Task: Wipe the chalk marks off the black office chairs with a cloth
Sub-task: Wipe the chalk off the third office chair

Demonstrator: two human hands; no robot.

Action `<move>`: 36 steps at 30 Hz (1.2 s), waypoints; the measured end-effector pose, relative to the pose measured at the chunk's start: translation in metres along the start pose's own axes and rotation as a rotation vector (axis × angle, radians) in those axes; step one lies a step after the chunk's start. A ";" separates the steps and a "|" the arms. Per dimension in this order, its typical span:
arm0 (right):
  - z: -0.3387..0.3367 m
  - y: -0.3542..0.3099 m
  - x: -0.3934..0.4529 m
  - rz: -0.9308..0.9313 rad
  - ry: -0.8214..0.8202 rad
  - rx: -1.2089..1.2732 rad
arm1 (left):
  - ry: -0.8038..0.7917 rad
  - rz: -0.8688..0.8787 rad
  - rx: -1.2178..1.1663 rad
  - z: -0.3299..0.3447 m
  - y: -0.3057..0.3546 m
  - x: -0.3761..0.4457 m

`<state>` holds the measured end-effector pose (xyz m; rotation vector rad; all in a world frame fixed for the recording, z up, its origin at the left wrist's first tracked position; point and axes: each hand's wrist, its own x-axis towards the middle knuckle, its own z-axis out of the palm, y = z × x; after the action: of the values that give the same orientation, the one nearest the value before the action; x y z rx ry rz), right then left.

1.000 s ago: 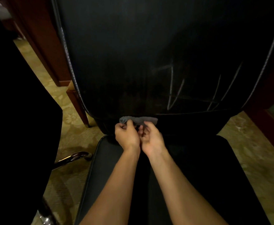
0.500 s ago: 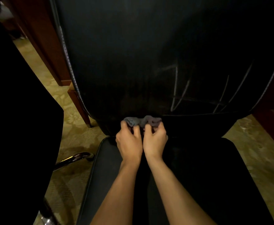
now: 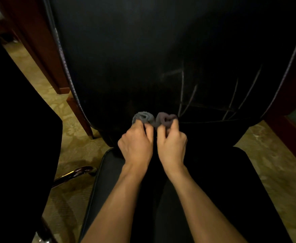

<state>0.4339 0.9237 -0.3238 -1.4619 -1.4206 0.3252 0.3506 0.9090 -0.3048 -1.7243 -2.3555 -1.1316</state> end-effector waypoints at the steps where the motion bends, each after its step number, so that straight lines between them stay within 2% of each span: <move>1: 0.003 0.008 -0.005 0.024 -0.034 -0.028 | -0.050 0.004 0.053 0.004 -0.002 -0.004; 4: 0.002 0.028 -0.013 0.086 -0.116 -0.093 | -0.178 0.006 0.146 0.013 -0.007 -0.019; 6: -0.009 0.027 -0.009 0.056 -0.053 -0.073 | -0.160 0.041 0.100 0.011 -0.001 -0.019; 11: -0.040 -0.002 0.019 -0.079 0.240 0.150 | 0.166 0.237 -0.105 -0.007 0.039 -0.005; 13: -0.042 -0.002 0.029 -0.094 0.264 0.161 | 0.180 0.178 -0.184 -0.004 0.046 0.000; 15: -0.037 0.004 0.027 -0.059 0.244 0.151 | 0.143 0.050 -0.259 0.007 0.045 -0.002; 18: -0.024 0.024 0.008 0.145 0.140 0.196 | 0.034 -0.155 -0.401 0.032 0.033 -0.019; 20: -0.018 0.037 -0.003 0.289 0.082 0.220 | -0.032 -0.224 -0.519 0.042 0.027 -0.030; 23: -0.025 0.028 0.000 0.296 0.112 0.268 | -0.015 -0.157 -0.607 0.036 0.028 -0.030; 26: -0.047 -0.010 0.023 0.118 0.240 0.309 | 0.167 -0.018 -0.647 0.009 0.052 -0.008; 28: -0.062 -0.033 0.042 0.018 0.280 0.337 | 0.229 0.028 -0.634 -0.007 0.071 0.012; 30: -0.065 -0.043 0.057 0.025 0.245 0.375 | 0.221 0.025 -0.546 -0.011 0.080 0.025; 33: -0.055 -0.027 0.051 0.093 0.188 0.331 | 0.162 -0.032 -0.357 0.001 0.066 0.014; 36: -0.048 -0.009 0.027 0.269 0.067 0.381 | 0.041 -0.134 -0.347 0.012 0.047 -0.010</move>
<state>0.4733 0.9223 -0.2837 -1.3303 -1.0388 0.6714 0.3980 0.9135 -0.2925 -1.6260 -2.3943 -1.6661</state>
